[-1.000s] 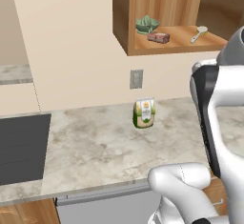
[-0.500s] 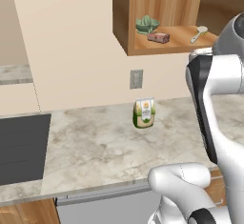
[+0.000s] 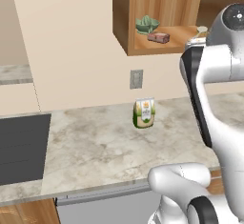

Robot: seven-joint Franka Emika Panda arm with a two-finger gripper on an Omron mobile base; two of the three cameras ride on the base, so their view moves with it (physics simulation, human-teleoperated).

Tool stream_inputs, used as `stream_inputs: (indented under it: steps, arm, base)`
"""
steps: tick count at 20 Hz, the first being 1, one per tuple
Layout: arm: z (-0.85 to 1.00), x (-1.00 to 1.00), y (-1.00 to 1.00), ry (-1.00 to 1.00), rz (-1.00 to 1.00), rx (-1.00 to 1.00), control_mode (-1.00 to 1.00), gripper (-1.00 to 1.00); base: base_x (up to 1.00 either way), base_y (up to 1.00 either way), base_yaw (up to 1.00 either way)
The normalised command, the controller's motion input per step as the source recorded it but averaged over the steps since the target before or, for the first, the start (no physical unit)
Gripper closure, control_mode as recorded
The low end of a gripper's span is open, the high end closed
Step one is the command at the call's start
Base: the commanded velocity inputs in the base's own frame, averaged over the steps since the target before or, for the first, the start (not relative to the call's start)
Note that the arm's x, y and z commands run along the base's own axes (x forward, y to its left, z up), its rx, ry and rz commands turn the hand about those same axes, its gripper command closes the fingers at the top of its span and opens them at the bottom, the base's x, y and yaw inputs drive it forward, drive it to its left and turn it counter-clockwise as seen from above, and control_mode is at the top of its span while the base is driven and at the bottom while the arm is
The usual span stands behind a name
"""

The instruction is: Pick the dish brush and bar soap from the cabinet and place them on the counter.

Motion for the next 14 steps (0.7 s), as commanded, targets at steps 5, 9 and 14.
stream_inputs:
  steps: [5,9,14]
  arm:
    - [0.16,0.46,-0.03,0.00,-0.07,0.00,-1.00,-1.00]
    - [0.05,0.48,-0.19,0.00,-0.01,0.03,-1.00,-1.00]
    - [-0.03,0.48,-0.25,0.00,0.00,0.02,-1.00,-1.00]
  base:
    - [0.00,0.00,0.00]
    - [0.00,0.00,0.00]
    - [0.00,0.00,0.00]
